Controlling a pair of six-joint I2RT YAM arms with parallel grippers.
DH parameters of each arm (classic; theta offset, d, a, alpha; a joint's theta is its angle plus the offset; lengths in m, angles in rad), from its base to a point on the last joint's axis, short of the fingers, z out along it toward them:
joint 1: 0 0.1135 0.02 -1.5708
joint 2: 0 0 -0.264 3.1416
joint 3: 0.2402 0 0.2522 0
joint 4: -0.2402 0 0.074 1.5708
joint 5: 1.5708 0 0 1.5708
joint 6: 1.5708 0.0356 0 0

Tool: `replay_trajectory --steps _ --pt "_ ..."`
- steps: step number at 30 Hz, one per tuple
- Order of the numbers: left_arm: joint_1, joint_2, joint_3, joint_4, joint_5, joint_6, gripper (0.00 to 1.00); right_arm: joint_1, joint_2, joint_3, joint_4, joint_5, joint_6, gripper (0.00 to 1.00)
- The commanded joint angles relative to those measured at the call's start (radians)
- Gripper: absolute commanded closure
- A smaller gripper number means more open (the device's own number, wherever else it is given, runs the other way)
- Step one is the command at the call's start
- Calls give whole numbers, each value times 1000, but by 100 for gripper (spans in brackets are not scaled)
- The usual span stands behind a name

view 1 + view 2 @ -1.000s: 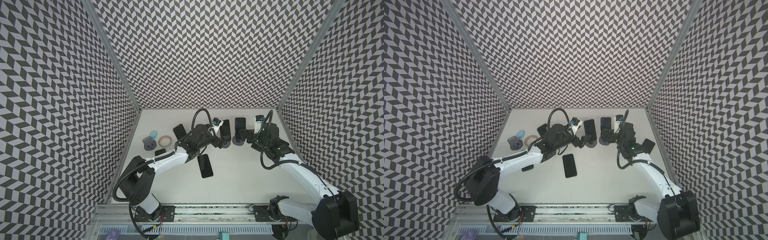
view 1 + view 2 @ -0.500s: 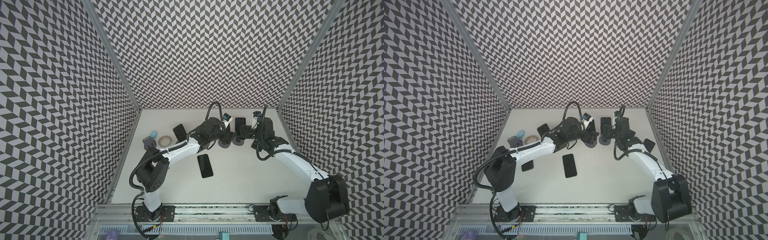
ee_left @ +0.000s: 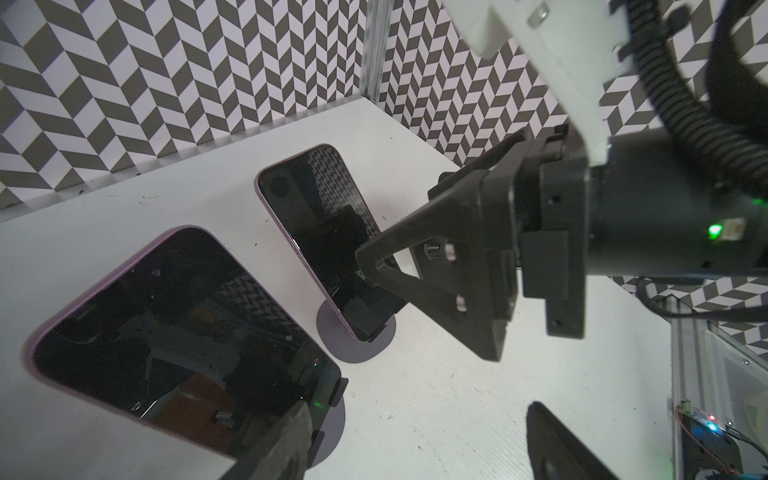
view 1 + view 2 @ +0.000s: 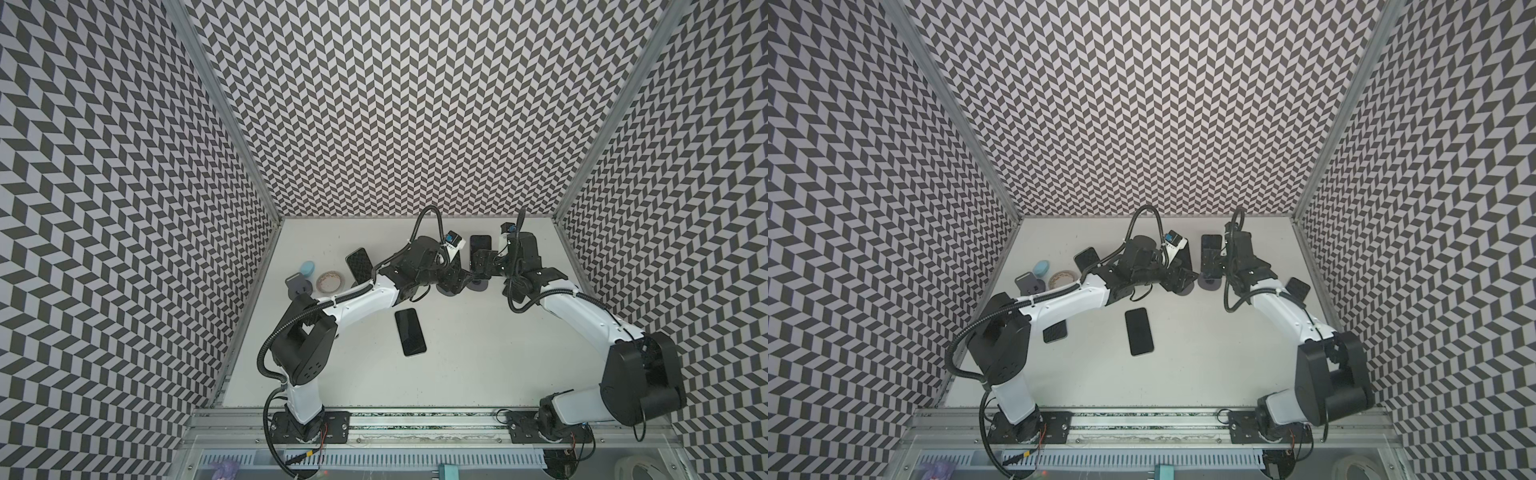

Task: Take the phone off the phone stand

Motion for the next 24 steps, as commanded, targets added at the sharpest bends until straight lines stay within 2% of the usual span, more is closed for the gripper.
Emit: replay_trajectory --steps 1,10,16,24 --pt "10 -47 19 -11 25 -24 19 19 23 40 -2 26 4 7" --pt "46 -34 10 11 84 -80 21 35 105 109 -26 87 -17 7" --pt "50 -21 14 4 83 -89 21 34 165 154 -39 138 -42 5" --pt "50 -4 27 -6 97 -88 21 34 219 174 -13 150 -33 3"
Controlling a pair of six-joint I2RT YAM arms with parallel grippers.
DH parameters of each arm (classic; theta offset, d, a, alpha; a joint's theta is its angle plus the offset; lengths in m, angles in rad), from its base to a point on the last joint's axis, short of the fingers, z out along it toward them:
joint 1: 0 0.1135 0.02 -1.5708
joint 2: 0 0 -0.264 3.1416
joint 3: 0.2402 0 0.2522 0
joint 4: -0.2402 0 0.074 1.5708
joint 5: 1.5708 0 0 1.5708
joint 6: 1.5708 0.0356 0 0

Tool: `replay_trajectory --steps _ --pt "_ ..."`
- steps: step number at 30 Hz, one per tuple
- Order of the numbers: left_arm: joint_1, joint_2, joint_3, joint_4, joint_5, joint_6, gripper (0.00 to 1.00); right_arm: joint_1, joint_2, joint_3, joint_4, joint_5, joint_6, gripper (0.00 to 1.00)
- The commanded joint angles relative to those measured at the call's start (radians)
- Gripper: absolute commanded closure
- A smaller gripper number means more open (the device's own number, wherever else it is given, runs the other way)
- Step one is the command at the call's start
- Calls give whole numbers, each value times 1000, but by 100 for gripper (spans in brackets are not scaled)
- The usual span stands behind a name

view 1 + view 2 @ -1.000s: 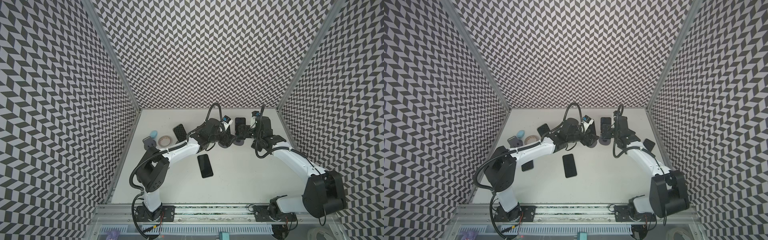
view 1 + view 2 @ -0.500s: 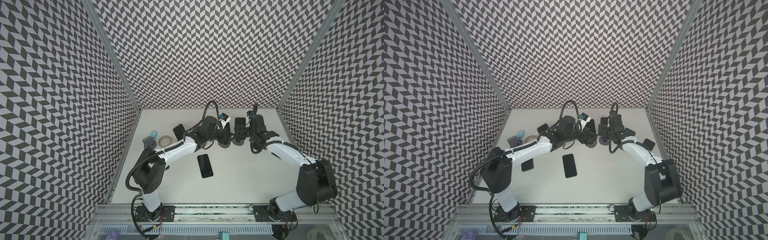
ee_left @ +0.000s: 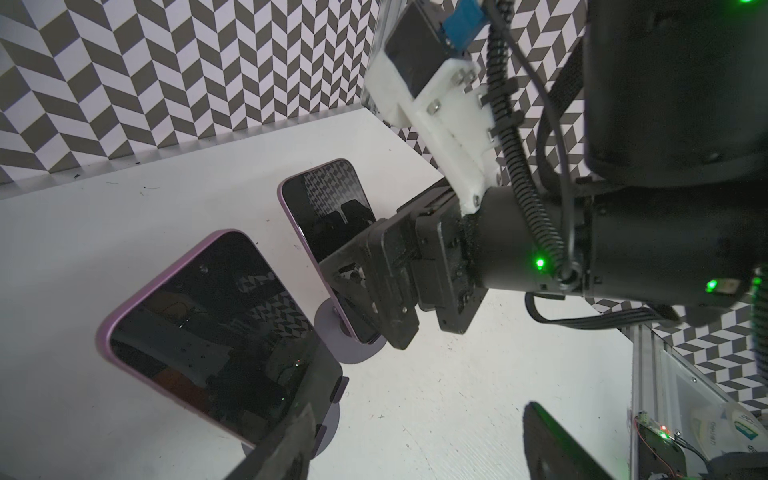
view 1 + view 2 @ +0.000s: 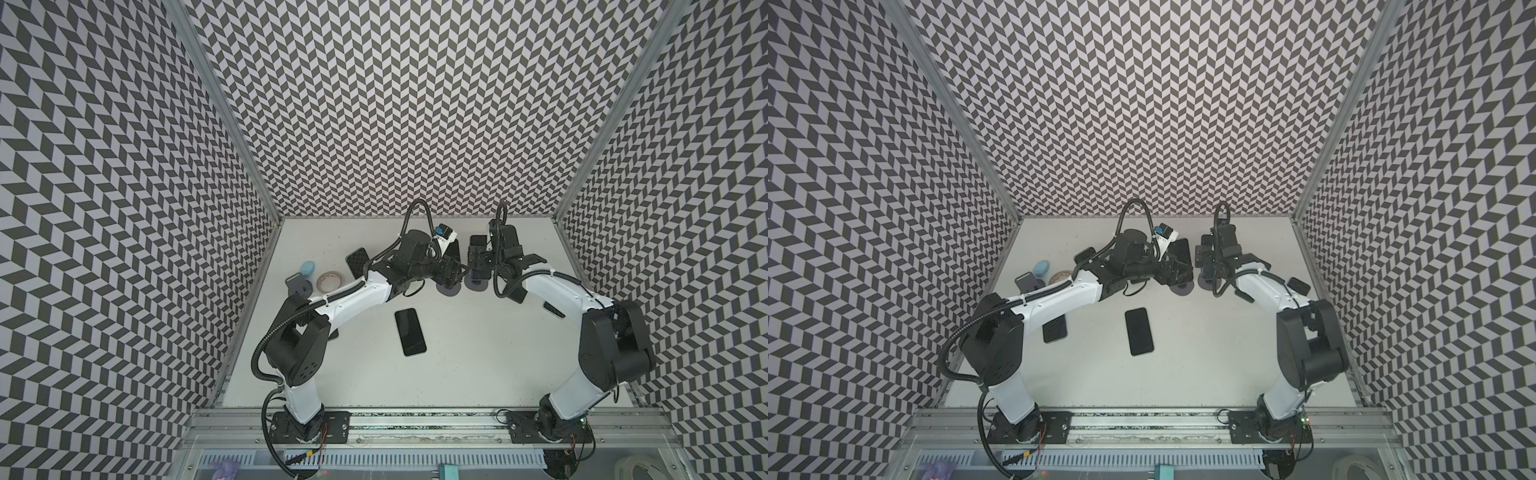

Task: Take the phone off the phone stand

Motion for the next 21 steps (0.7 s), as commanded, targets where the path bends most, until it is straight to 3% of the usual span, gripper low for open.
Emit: replay_trajectory --steps 1,21 --pt "-1 14 24 -7 18 -15 21 4 20 32 34 22 -5 3" --pt "1 11 21 0 24 -20 21 5 140 163 -8 54 -18 7"
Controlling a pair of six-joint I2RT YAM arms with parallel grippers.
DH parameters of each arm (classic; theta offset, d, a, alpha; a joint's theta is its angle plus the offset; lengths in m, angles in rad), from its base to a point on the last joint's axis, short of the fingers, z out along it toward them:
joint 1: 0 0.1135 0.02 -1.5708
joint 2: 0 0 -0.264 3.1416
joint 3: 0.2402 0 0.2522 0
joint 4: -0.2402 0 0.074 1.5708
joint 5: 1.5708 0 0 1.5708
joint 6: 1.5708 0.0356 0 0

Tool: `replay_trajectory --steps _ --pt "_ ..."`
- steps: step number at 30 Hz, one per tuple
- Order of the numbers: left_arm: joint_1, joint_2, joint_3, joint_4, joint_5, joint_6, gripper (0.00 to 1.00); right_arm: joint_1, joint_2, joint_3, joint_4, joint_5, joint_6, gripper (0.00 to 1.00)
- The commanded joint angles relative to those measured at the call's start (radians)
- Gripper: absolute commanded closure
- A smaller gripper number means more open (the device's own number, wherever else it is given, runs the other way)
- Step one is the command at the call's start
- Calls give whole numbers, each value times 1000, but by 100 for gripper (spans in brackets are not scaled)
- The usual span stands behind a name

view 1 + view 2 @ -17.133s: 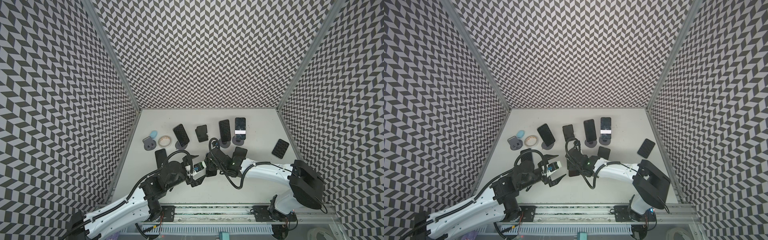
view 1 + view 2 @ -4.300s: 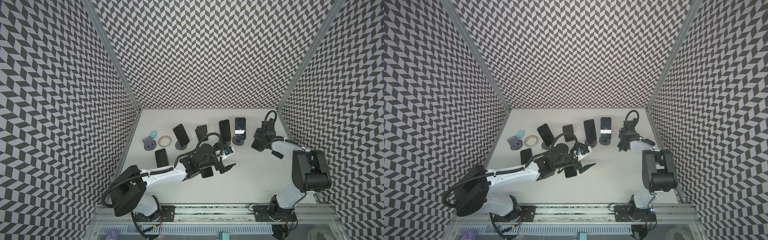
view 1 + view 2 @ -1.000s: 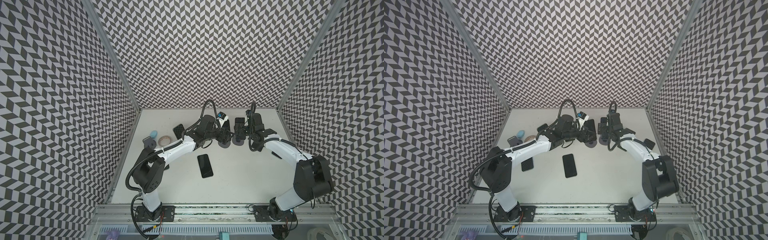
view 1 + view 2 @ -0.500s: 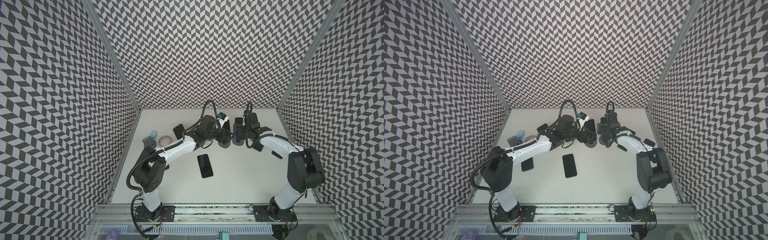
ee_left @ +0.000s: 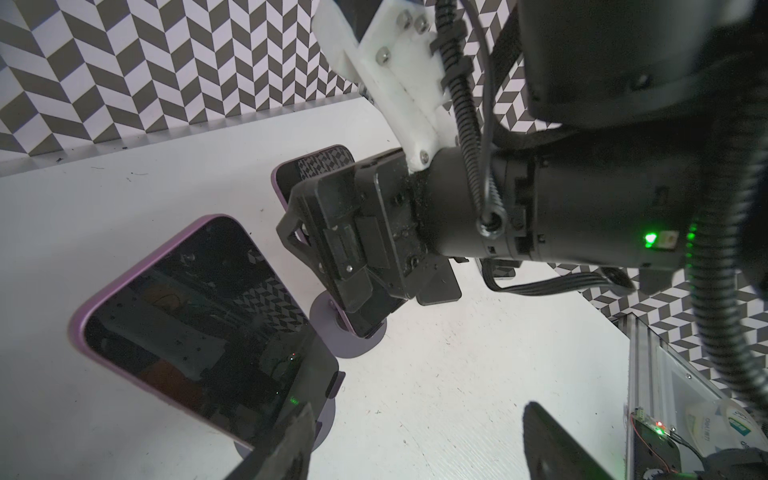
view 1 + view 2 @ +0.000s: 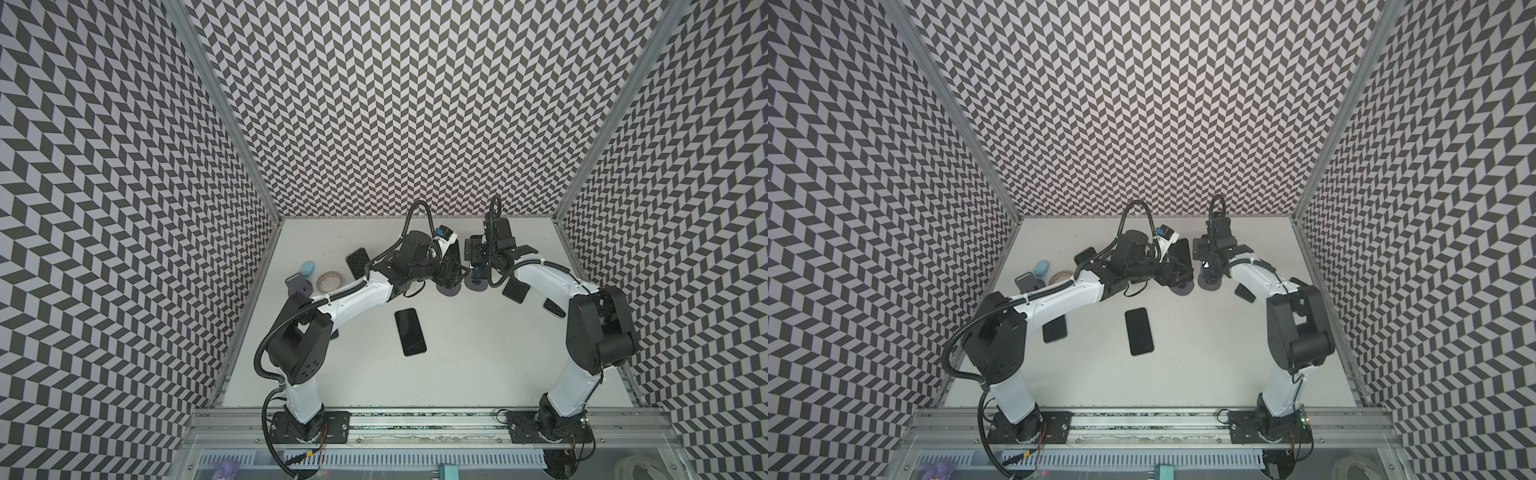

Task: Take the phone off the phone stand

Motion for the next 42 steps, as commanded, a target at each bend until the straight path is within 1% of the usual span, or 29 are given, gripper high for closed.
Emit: replay_trajectory --steps 1,7,10,18,31,42 --pt "1 -3 21 2 15 -10 21 6 27 38 -4 35 -16 7" --pt "8 -20 15 8 11 -1 21 9 57 60 -21 64 -32 8" --pt "15 -21 13 13 19 -7 21 12 69 61 -21 68 -36 10" --pt "36 -34 12 21 34 -14 21 24 94 79 -33 86 -44 18" --pt "36 -34 0 41 49 -18 23 29 83 82 -50 129 -47 30" --pt "36 -35 1 40 54 -21 23 29 67 93 -54 137 -55 33"
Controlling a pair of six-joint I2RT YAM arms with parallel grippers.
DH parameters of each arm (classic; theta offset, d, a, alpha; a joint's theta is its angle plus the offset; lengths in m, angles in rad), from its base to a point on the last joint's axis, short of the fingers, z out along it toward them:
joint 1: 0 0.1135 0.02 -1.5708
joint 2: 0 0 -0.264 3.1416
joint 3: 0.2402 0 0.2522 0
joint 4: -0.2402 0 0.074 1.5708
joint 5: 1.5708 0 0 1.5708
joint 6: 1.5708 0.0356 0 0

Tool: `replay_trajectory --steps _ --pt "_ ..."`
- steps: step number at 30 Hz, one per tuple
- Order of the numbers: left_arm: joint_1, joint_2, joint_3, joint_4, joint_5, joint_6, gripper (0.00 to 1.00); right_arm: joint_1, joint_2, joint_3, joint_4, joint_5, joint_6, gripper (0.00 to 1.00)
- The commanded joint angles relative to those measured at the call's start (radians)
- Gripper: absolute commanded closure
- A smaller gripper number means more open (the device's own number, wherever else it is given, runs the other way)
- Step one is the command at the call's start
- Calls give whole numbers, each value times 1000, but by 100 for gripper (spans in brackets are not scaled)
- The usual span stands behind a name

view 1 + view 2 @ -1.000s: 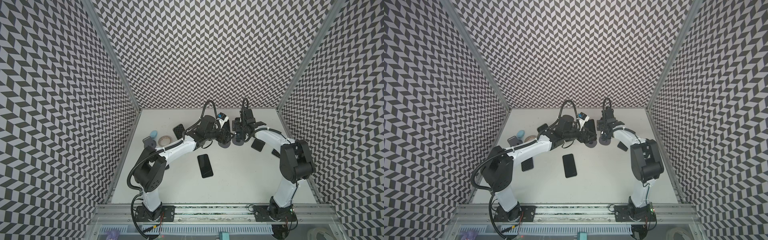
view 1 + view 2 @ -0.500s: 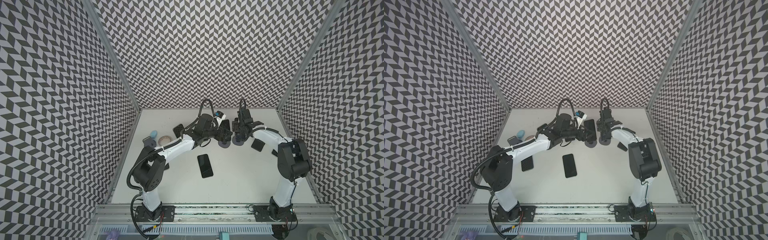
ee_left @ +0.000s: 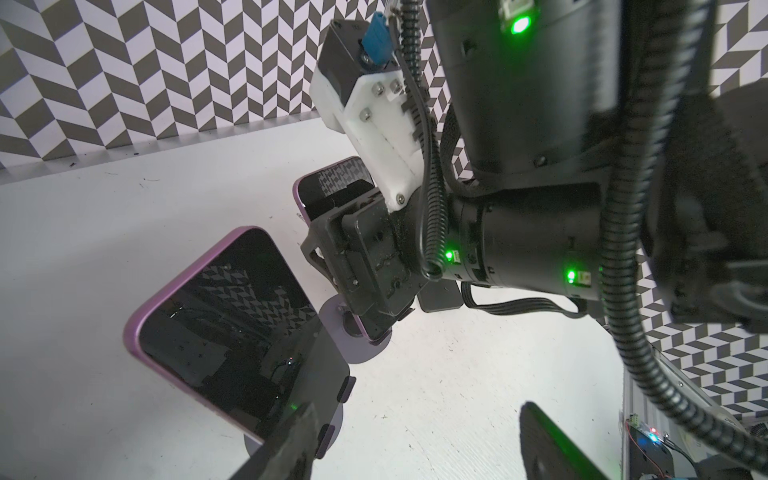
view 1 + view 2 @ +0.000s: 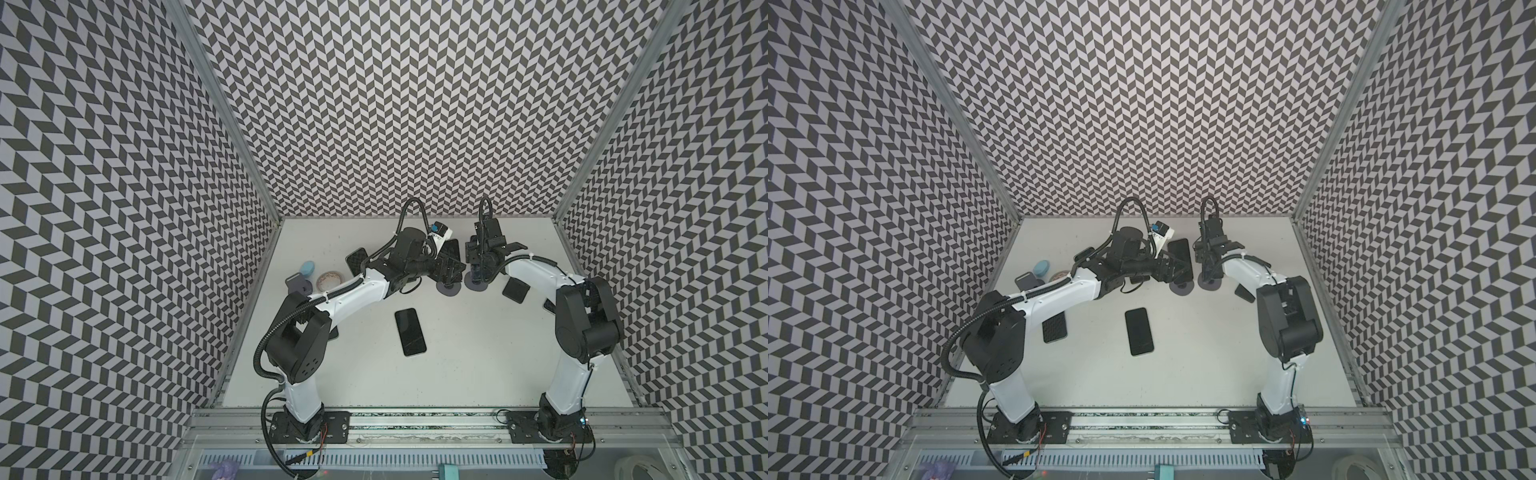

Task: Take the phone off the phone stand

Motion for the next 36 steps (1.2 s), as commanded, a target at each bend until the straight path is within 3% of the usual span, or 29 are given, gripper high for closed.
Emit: replay_trajectory --steps 1,36 --pt "-2 -39 2 23 14 -11 23 7 -25 28 9 28 -19 34" --pt "4 -67 -3 34 31 -28 24 9 -249 -18 -1 5 0 38"
